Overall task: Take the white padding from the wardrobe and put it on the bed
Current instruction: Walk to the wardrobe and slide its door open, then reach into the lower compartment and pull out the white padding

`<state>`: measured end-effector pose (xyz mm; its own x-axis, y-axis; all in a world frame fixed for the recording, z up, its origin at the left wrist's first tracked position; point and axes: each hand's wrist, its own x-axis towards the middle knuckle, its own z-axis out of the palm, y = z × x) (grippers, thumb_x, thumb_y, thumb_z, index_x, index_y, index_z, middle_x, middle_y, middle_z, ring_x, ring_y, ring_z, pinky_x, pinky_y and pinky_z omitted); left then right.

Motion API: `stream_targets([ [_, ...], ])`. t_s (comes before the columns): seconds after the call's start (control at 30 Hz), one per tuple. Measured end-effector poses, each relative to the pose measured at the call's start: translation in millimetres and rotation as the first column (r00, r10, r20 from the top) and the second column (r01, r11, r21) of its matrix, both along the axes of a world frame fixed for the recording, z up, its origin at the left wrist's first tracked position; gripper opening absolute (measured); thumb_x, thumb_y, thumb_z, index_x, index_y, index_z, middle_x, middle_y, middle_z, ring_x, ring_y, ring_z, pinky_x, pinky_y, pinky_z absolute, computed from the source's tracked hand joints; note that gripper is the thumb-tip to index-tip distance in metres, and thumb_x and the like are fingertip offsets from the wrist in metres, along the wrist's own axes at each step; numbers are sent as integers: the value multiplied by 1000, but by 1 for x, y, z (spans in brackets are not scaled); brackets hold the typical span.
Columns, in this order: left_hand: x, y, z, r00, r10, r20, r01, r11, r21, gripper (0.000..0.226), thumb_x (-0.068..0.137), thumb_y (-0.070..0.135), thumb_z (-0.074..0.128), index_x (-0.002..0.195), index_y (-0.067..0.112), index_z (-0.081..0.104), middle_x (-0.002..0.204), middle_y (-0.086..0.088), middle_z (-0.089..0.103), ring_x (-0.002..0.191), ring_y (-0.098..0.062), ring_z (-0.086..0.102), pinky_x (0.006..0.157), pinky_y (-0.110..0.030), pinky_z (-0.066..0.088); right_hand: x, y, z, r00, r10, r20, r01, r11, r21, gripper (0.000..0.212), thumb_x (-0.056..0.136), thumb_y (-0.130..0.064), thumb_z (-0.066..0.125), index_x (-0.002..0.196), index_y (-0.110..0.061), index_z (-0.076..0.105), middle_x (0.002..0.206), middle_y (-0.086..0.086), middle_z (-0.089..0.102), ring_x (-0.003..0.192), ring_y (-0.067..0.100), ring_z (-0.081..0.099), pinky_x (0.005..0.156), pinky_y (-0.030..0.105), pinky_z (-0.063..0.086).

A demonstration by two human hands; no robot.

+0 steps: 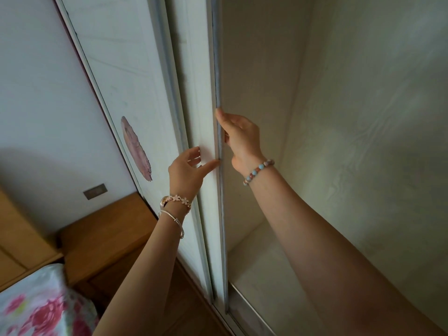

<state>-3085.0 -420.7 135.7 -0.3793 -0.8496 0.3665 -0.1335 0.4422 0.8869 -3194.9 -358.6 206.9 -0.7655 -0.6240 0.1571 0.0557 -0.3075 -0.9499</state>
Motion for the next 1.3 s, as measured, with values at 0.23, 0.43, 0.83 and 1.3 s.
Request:
stream_targets([
  [0.23, 0, -19, 1, 988, 116, 99, -108, 991, -77, 55, 73, 46, 84, 114, 11, 72, 112, -1, 73, 100, -9, 62, 92, -27, 48, -2, -26, 0, 999, 22, -48, -21, 1000, 20, 15, 83, -37, 77, 76, -27, 68, 82, -14, 70, 86, 3, 61, 73, 25, 47],
  [0.43, -2, -30, 2, 987, 137, 81, -139, 990, 11, 37, 77, 43, 83, 89, 8, 76, 83, -5, 76, 82, -23, 74, 87, -43, 58, -3, -46, 2, 997, 32, -75, -29, 999, 31, 15, 83, -37, 78, 79, -26, 69, 78, -18, 68, 71, -8, 61, 63, 12, 43],
  [0.83, -6, -46, 7, 976, 177, 130, -176, 984, -17, 39, 88, 35, 73, 66, 2, 75, 65, -13, 74, 67, -29, 71, 81, -42, 58, 1, -70, 5, 994, 50, -101, -47, 998, 35, 13, 86, -35, 75, 82, -26, 68, 85, -13, 68, 83, 0, 61, 70, 19, 46],
  [1.3, 59, -16, 33, 901, -177, -396, 341, 853, 394, 73, 71, 70, 59, 126, 23, 62, 128, -5, 68, 109, -26, 71, 88, -39, 60, 8, 7, -18, 947, 293, 130, -282, 955, -97, 29, 87, -38, 71, 110, -21, 67, 104, 5, 72, 101, 24, 70, 87, 37, 57],
])
